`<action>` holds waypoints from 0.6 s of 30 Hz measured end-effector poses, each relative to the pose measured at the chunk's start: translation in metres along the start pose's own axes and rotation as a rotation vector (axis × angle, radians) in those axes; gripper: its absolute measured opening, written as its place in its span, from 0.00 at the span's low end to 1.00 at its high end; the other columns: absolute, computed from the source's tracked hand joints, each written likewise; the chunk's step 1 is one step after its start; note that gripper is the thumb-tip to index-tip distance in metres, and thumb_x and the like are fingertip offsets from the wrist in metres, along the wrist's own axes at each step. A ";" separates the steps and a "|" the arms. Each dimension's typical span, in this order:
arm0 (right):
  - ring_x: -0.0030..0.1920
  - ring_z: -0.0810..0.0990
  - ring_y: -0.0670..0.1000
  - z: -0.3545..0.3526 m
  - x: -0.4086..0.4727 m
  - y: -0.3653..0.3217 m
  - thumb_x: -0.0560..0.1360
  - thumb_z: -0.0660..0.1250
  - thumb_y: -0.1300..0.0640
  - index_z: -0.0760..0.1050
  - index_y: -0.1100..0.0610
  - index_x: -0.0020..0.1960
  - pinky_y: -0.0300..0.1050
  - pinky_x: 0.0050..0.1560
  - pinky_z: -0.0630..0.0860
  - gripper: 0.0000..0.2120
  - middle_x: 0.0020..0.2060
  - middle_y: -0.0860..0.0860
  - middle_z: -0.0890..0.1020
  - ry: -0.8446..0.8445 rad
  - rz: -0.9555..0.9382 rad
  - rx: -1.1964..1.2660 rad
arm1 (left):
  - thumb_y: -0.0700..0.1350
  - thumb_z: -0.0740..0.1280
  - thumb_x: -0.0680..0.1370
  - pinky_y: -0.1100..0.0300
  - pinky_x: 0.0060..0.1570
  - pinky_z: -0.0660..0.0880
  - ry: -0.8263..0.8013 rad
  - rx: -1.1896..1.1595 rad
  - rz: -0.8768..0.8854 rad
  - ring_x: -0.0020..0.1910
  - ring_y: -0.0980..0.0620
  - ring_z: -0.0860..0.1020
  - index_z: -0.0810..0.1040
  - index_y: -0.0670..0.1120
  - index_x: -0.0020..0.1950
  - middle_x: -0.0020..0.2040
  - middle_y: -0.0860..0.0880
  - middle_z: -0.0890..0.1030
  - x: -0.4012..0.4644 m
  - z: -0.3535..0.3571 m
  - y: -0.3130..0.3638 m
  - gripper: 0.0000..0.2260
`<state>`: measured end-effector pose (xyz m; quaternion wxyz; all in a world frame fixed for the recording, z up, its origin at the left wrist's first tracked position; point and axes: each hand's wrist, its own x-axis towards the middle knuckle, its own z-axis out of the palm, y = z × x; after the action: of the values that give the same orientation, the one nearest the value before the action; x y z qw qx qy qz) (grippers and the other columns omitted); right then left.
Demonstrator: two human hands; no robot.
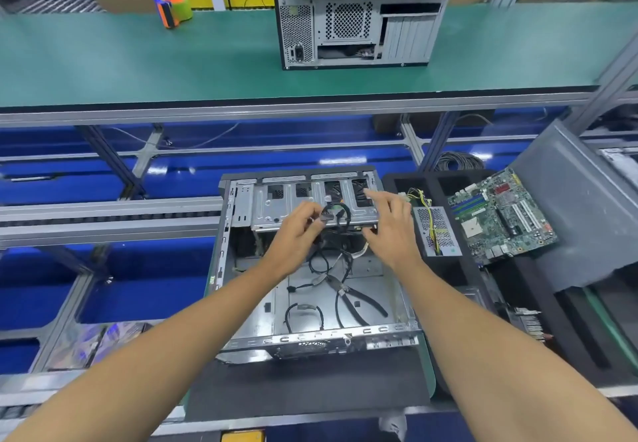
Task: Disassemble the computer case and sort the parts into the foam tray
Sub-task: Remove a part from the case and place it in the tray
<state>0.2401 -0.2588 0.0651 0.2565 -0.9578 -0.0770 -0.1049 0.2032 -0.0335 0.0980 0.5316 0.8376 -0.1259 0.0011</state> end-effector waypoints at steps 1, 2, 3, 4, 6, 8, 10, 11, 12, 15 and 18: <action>0.63 0.67 0.51 -0.002 -0.004 -0.001 0.71 0.67 0.66 0.65 0.44 0.74 0.53 0.63 0.71 0.36 0.64 0.49 0.71 0.041 -0.055 0.036 | 0.45 0.61 0.85 0.56 0.45 0.74 0.009 -0.030 -0.027 0.42 0.51 0.77 0.75 0.47 0.54 0.46 0.51 0.79 0.003 0.004 0.006 0.04; 0.62 0.69 0.50 -0.004 -0.008 -0.001 0.69 0.62 0.69 0.67 0.44 0.72 0.53 0.63 0.72 0.36 0.62 0.47 0.74 0.071 -0.082 0.108 | 0.44 0.61 0.85 0.57 0.44 0.73 0.026 -0.092 -0.069 0.41 0.53 0.77 0.76 0.45 0.54 0.45 0.54 0.80 0.009 0.008 0.012 0.05; 0.62 0.72 0.48 -0.007 -0.013 -0.002 0.68 0.58 0.71 0.69 0.45 0.71 0.52 0.63 0.72 0.36 0.61 0.46 0.76 0.090 -0.078 0.208 | 0.43 0.61 0.86 0.60 0.43 0.72 0.047 -0.178 -0.110 0.41 0.56 0.76 0.76 0.43 0.55 0.45 0.56 0.80 0.015 0.011 0.019 0.06; 0.62 0.74 0.48 -0.010 -0.016 -0.001 0.68 0.56 0.72 0.72 0.46 0.69 0.52 0.64 0.73 0.35 0.59 0.46 0.78 0.108 -0.052 0.315 | 0.41 0.60 0.86 0.63 0.44 0.72 0.067 -0.258 -0.139 0.42 0.58 0.76 0.76 0.42 0.55 0.46 0.55 0.81 0.023 0.015 0.027 0.06; 0.60 0.78 0.47 -0.014 -0.020 -0.004 0.69 0.56 0.74 0.77 0.48 0.63 0.53 0.62 0.76 0.31 0.55 0.46 0.80 0.173 0.013 0.463 | 0.39 0.59 0.85 0.67 0.45 0.71 0.098 -0.362 -0.185 0.43 0.59 0.76 0.76 0.43 0.53 0.48 0.51 0.80 0.036 0.027 0.045 0.06; 0.55 0.80 0.45 -0.023 -0.020 -0.012 0.70 0.59 0.72 0.80 0.46 0.55 0.53 0.57 0.78 0.26 0.51 0.44 0.82 0.227 0.077 0.556 | 0.38 0.59 0.84 0.65 0.47 0.70 0.115 -0.440 -0.244 0.43 0.61 0.77 0.75 0.45 0.52 0.47 0.52 0.80 0.047 0.048 0.063 0.06; 0.46 0.80 0.40 -0.036 -0.015 -0.018 0.71 0.60 0.65 0.77 0.42 0.49 0.50 0.47 0.78 0.19 0.43 0.40 0.82 0.236 0.133 0.629 | 0.37 0.59 0.82 0.60 0.50 0.70 0.143 -0.547 -0.276 0.43 0.58 0.78 0.73 0.45 0.48 0.44 0.51 0.80 0.060 0.073 0.085 0.06; 0.41 0.79 0.39 -0.044 -0.012 -0.019 0.73 0.61 0.61 0.75 0.42 0.48 0.47 0.41 0.76 0.13 0.40 0.40 0.82 0.238 0.162 0.649 | 0.38 0.60 0.80 0.59 0.51 0.72 0.167 -0.616 -0.281 0.43 0.55 0.78 0.73 0.44 0.47 0.44 0.50 0.79 0.067 0.084 0.095 0.04; 0.37 0.77 0.39 -0.052 -0.008 -0.016 0.73 0.62 0.57 0.74 0.44 0.48 0.46 0.37 0.73 0.08 0.38 0.41 0.81 0.236 0.195 0.667 | 0.41 0.61 0.78 0.58 0.50 0.72 0.186 -0.667 -0.286 0.43 0.53 0.77 0.73 0.44 0.48 0.44 0.49 0.79 0.075 0.094 0.105 0.03; 0.39 0.78 0.48 -0.078 0.006 0.008 0.76 0.60 0.51 0.67 0.46 0.50 0.50 0.37 0.73 0.04 0.39 0.46 0.80 0.161 0.330 0.689 | 0.41 0.63 0.77 0.67 0.35 0.74 0.193 -0.640 -0.297 0.35 0.57 0.78 0.69 0.44 0.47 0.41 0.47 0.76 0.100 0.124 0.130 0.03; 0.40 0.76 0.56 -0.102 0.021 0.049 0.80 0.57 0.57 0.60 0.51 0.52 0.51 0.33 0.67 0.05 0.41 0.51 0.77 0.099 0.488 0.647 | 0.42 0.64 0.81 0.67 0.34 0.70 0.123 -0.408 -0.346 0.35 0.55 0.73 0.67 0.46 0.45 0.39 0.50 0.73 0.128 0.168 0.138 0.07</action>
<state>0.2532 -0.3505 0.1335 0.5654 -0.8115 0.1360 -0.0573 0.2753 -0.2656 0.1654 0.6882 0.7207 0.0542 -0.0641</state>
